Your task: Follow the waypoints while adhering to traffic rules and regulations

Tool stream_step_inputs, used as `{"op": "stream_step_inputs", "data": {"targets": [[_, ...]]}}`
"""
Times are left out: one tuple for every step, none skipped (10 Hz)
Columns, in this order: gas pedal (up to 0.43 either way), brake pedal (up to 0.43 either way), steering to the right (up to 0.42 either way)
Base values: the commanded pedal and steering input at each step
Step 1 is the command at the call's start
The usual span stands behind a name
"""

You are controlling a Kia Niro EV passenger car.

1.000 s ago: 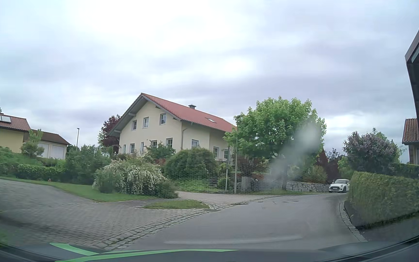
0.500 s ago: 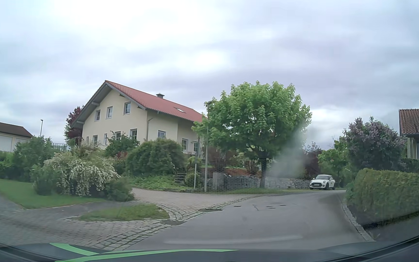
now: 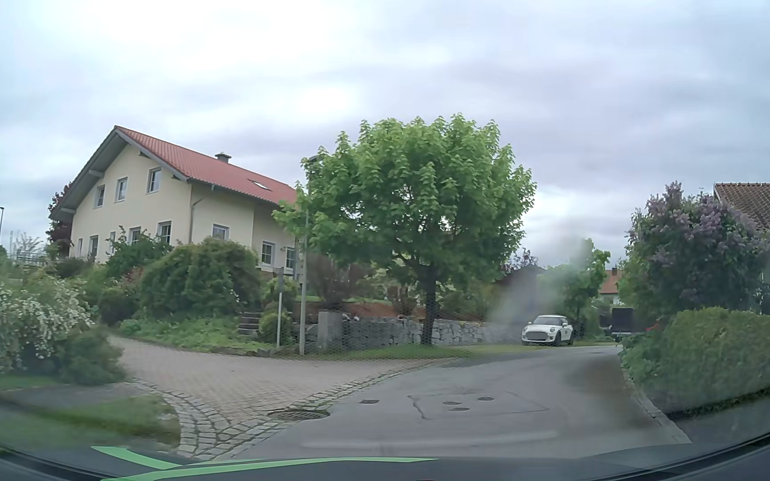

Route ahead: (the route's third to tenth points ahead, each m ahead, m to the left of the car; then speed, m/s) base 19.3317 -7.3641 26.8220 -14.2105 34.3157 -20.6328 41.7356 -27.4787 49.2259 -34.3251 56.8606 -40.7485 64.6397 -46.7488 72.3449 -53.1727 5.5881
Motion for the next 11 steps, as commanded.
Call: {"op": "stream_step_inputs", "data": {"targets": [[0.209, 0.000, 0.182], [0.209, 0.000, 0.182], [0.209, 0.000, 0.181], [0.209, 0.000, 0.176], [0.209, 0.000, 0.170], [0.220, 0.000, 0.168], [0.220, 0.000, 0.164], [0.220, 0.000, 0.158], [0.220, 0.000, 0.154], [0.220, 0.000, 0.151], [0.220, 0.000, 0.151]]}}
